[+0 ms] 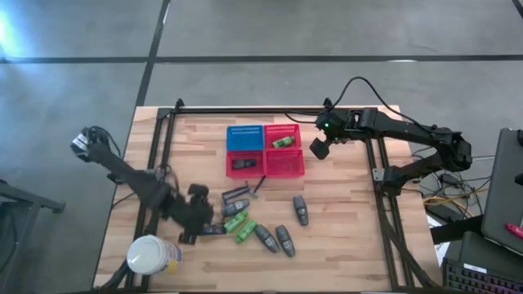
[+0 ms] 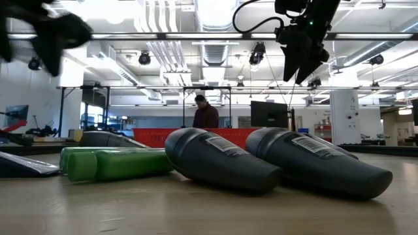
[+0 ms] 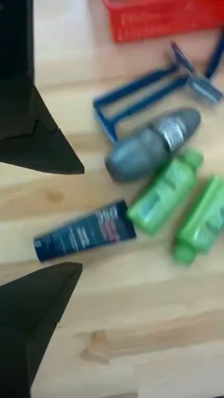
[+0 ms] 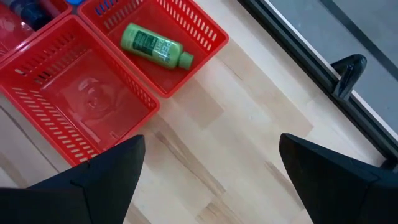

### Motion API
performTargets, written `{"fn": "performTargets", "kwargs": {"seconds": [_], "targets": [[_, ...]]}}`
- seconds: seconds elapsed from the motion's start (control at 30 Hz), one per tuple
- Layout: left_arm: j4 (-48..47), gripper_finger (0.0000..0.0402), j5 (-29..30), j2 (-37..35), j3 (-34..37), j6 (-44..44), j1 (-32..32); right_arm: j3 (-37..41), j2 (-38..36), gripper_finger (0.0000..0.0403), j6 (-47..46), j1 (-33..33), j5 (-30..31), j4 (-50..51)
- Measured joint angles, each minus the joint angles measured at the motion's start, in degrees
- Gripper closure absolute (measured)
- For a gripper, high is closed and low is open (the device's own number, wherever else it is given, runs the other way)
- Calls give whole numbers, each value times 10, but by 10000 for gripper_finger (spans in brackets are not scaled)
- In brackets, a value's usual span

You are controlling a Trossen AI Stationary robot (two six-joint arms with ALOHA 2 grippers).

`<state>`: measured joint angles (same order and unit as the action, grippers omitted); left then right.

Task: Pick & Place Travel size toiletries
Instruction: Put the shave cream into the bottom left red bin

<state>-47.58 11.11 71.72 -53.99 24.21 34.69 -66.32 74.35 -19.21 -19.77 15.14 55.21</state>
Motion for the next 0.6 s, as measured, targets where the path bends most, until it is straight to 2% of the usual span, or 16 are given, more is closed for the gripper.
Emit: {"fn": "performTargets", "kwargs": {"seconds": [0.1,0.23,0.47,0.6], "targets": [[-4,154,25,34,12,82,52,0,0,35,2,0,0,-1],[1,154,14,72,15,166,65,0,0,35,3,0,0,-1],[8,154,-35,120,19,226,65,0,0,35,3,0,-1,-1],[30,154,-41,138,23,234,65,0,0,35,1,0,-1,-1]]}}
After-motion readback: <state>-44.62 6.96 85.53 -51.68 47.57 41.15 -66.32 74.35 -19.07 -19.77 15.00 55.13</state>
